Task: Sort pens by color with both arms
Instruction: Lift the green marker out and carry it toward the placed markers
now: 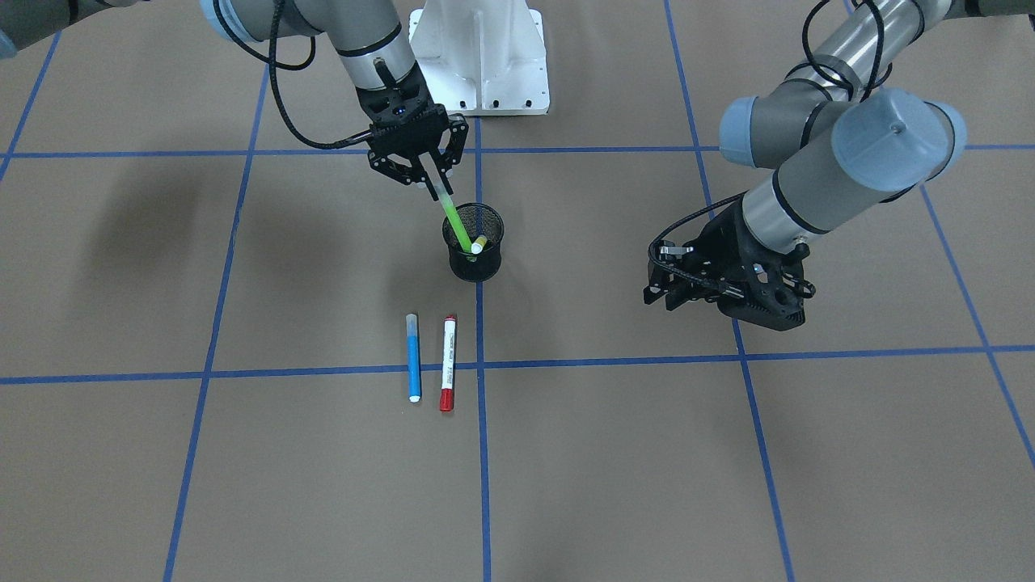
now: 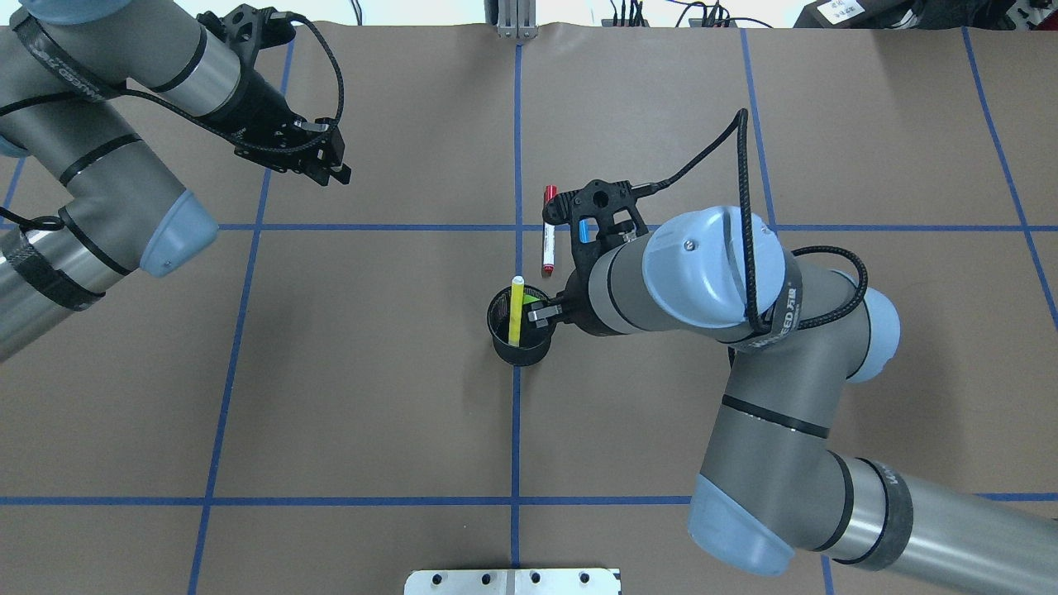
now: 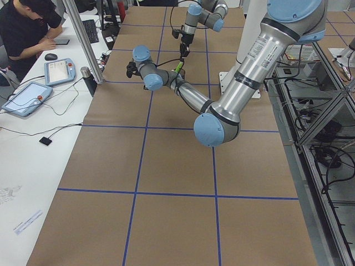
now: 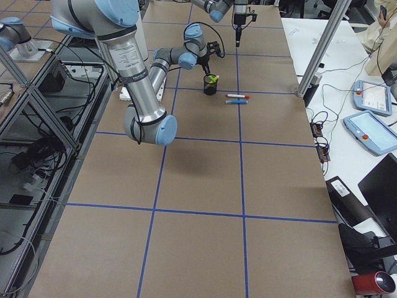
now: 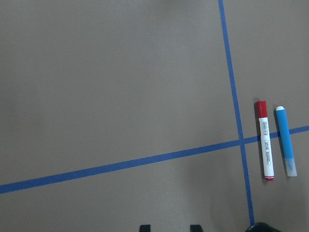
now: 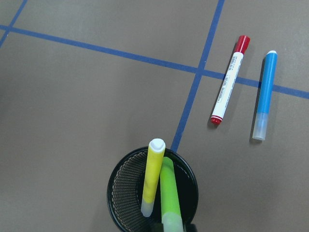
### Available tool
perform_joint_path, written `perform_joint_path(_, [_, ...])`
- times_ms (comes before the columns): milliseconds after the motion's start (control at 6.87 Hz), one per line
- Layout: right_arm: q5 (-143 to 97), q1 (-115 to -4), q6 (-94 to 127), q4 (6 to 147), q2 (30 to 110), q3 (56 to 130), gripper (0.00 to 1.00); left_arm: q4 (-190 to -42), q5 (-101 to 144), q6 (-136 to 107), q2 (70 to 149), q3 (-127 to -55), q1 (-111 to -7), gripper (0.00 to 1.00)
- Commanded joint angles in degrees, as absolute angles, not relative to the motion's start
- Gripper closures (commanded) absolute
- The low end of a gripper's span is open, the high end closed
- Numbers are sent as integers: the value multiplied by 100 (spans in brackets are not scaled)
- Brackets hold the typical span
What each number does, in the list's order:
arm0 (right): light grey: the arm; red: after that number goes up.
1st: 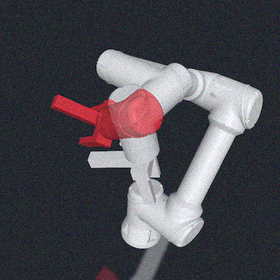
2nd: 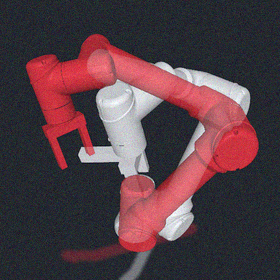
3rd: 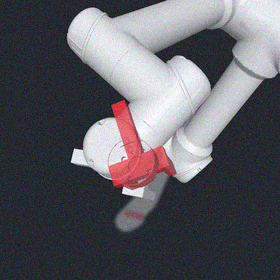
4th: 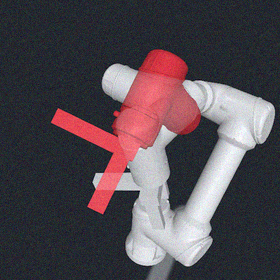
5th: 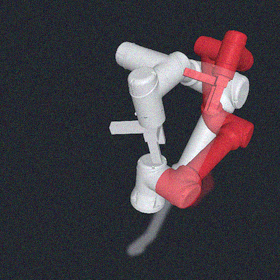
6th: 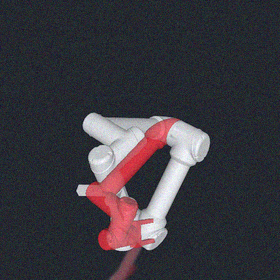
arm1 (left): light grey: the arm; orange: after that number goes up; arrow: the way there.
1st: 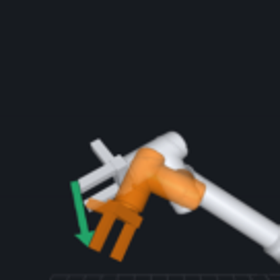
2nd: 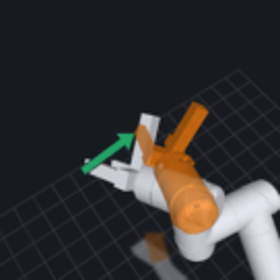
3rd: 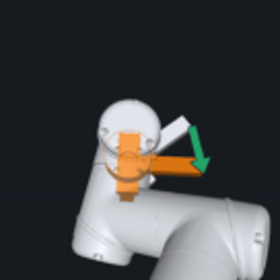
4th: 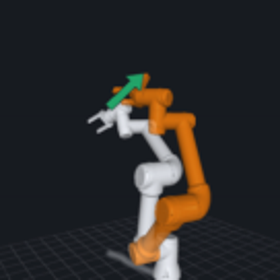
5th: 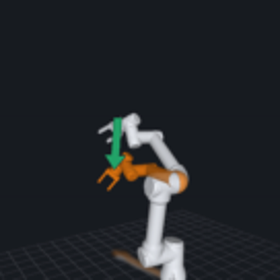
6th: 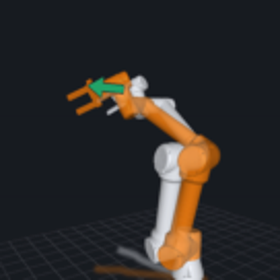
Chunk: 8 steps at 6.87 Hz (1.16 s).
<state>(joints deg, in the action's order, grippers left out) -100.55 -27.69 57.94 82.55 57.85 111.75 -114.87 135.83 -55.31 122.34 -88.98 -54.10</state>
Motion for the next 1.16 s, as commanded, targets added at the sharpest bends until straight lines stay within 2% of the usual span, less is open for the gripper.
perform_joint_path(0, [-10623,-3188,5792,8279,5783,11337,90,-11487,13562,-5555,12261,-8886,-5405,61])
perform_joint_path(582, [-11057,-3699,5827,8542,5617,11488,91,-11487,13535,-5563,12296,-8894,-5396,61])
perform_joint_path(728, [-10874,-3752,5897,8595,5503,11339,92,-11487,13535,-5581,12296,-8912,-5396,61])
perform_joint_path(1019, [-10391,-3779,6255,8587,4715,10332,92,-11487,13535,-5590,12313,-8956,-5327,60])
